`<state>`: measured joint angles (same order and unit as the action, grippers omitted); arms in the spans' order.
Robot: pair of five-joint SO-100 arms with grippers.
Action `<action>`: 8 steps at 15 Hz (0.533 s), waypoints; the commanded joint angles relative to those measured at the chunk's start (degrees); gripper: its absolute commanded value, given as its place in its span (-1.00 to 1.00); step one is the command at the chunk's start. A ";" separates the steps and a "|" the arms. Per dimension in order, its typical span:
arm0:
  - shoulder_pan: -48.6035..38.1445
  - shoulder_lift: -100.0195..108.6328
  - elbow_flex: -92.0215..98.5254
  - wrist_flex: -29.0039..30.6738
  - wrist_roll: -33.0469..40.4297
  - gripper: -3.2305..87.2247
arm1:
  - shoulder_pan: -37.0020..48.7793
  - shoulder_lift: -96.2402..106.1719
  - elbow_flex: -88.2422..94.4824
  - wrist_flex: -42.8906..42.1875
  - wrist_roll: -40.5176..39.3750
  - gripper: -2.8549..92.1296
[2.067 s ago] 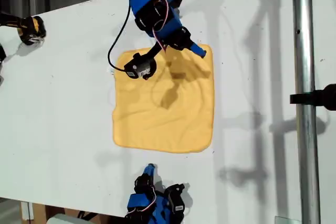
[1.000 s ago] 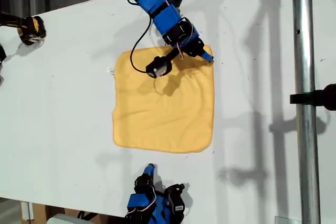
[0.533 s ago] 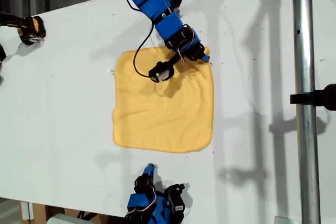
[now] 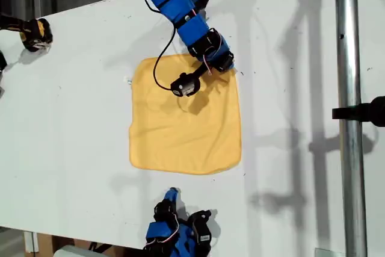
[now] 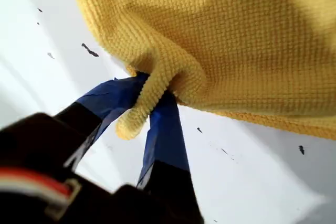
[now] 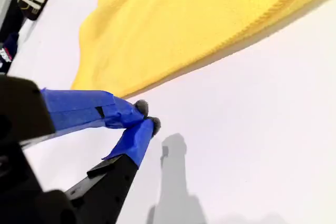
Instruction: Grasp corners of a towel and fold twice.
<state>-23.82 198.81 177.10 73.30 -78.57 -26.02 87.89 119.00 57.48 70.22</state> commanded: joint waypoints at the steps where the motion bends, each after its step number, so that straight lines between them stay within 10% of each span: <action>1: 4.57 -5.98 -8.35 -1.58 -3.78 -0.95 | 0.53 2.11 -0.53 -0.44 -0.70 -0.94; 8: 20.13 -60.56 -53.26 -4.48 -1.23 -0.95 | 1.23 1.23 -1.67 -0.62 -1.23 -0.94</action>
<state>-7.12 146.16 133.59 69.35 -81.12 -25.66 87.89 119.00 57.48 69.61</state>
